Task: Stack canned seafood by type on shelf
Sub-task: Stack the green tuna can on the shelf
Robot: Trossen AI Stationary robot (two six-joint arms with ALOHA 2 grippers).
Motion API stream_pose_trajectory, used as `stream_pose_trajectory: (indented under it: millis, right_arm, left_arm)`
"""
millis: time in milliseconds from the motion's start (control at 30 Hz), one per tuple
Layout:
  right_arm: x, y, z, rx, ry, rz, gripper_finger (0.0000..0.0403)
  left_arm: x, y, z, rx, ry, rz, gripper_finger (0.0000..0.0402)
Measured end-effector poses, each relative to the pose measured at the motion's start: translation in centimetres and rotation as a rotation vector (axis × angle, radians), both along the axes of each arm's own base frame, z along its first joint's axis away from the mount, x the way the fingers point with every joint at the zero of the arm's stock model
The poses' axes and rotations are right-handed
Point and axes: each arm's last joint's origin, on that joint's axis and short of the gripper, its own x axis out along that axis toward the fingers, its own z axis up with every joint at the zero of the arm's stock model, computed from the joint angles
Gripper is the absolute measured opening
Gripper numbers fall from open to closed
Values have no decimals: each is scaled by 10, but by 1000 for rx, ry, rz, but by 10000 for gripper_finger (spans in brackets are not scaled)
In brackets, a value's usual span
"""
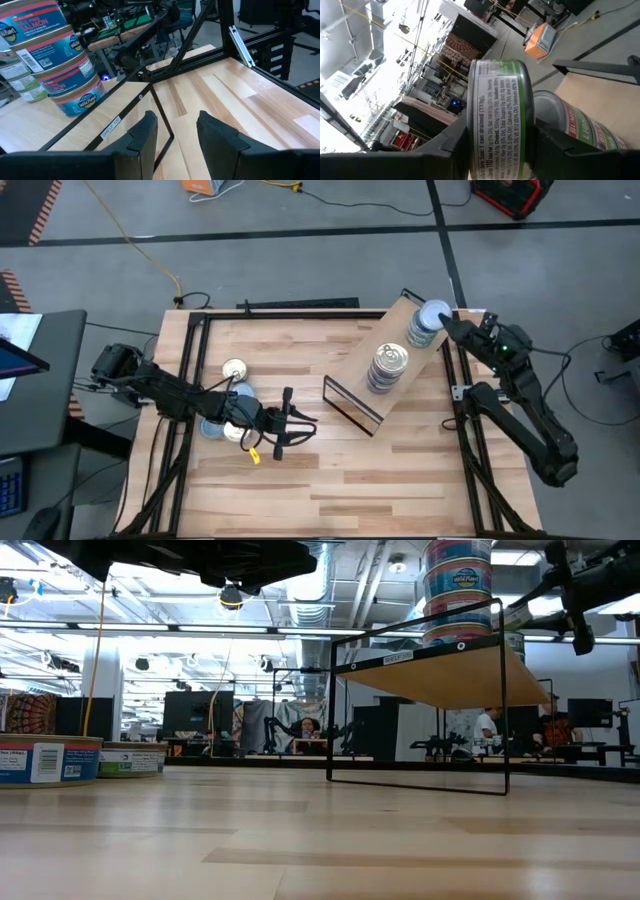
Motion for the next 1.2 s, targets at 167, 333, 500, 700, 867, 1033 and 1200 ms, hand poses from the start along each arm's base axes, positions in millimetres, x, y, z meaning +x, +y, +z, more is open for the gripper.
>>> stream_pose_trajectory:
  millis: [167, 333, 500, 700, 867, 1033, 1200]
  right_arm:
    - [3, -5, -2, 15, 40, 1, 213]
    - [4, -7, 0, -33, 67, 3, 240]
    - [4, -6, 0, -62, 98, 23, 264]
    - [5, -6, 0, -82, 123, 48, 272]
    - [6, -4, 0, -98, 147, 110, 273]
    - [3, 1, 6, -86, 212, 115, 273]
    - [0, 5, 13, -73, 230, 104, 273]
  left_arm:
    - [0, 0, 0, 0, 0, 0, 130]
    - [0, 0, 0, -1, 1, 0, 130]
    - [0, 0, -2, 3, 20, 0, 130]
    - [0, 0, -2, -5, 19, 1, 130]
    - [0, 0, -2, -5, 20, 1, 130]
    - [0, 0, -2, -5, 20, 1, 130]
    - [0, 0, -2, -5, 21, 1, 130]
